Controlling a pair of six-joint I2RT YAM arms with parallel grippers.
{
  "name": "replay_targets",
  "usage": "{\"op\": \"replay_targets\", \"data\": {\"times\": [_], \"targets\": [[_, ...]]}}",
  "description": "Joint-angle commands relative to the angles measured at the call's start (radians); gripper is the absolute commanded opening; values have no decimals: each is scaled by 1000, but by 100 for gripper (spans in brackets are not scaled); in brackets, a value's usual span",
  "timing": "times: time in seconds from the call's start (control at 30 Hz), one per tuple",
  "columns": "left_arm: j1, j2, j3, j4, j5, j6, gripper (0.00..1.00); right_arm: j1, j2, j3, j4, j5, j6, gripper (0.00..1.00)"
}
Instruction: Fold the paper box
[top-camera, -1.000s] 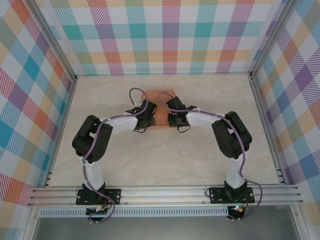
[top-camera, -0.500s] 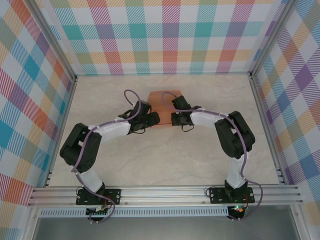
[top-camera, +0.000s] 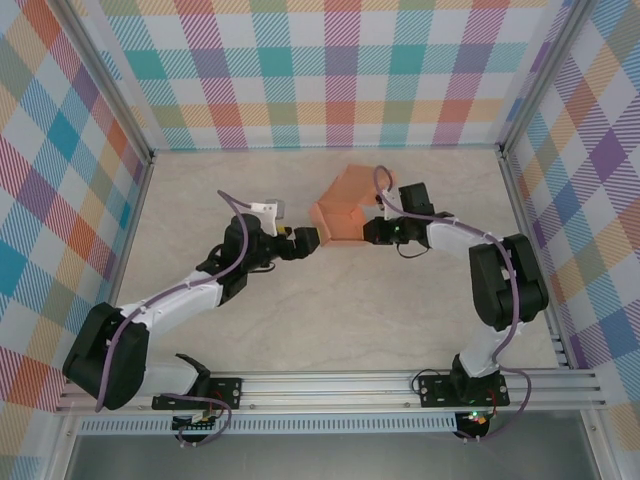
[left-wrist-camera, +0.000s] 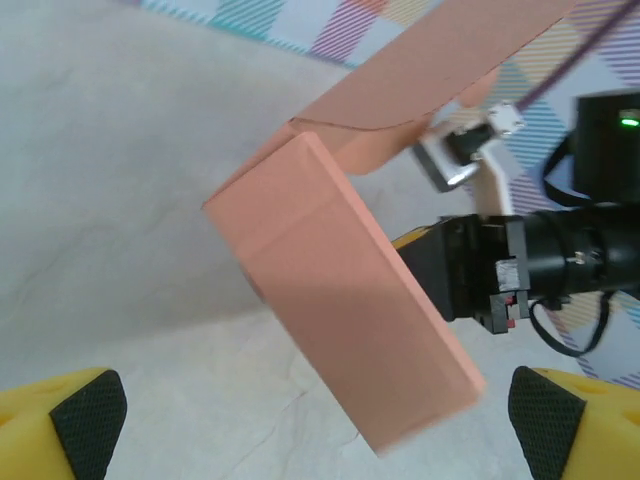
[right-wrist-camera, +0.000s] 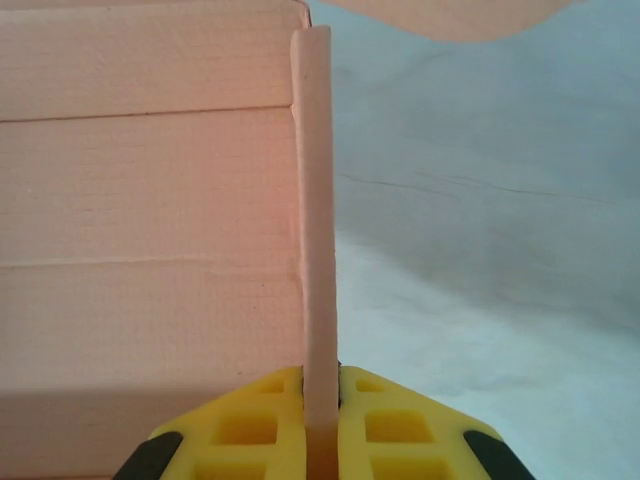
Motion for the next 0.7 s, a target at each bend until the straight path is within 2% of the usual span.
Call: {"op": "replay_targets", "data": {"times": [0.0, 0.1, 0.17, 0.23, 0.37, 0.53, 0.67], "targets": [[31, 14, -6, 165, 24, 91, 100, -8, 28, 66, -44, -247, -58, 6], [31, 18, 35, 108, 90, 166, 100, 0, 79, 38, 52, -280, 31, 6], [32, 32, 58, 7, 93, 213, 100, 15, 107, 4, 127, -275, 107, 8], [33, 31, 40, -21, 78, 223, 100, 33, 125, -15, 150, -242, 144, 9], [30, 39, -32, 51, 88, 225, 100, 70, 174, -18, 105, -170, 128, 11], [27, 120, -20, 30, 141, 298, 100, 78, 228, 7, 49, -132, 114, 13], [27, 131, -21, 11, 142, 382, 100, 77, 272, 27, 25, -136, 115, 14]]}}
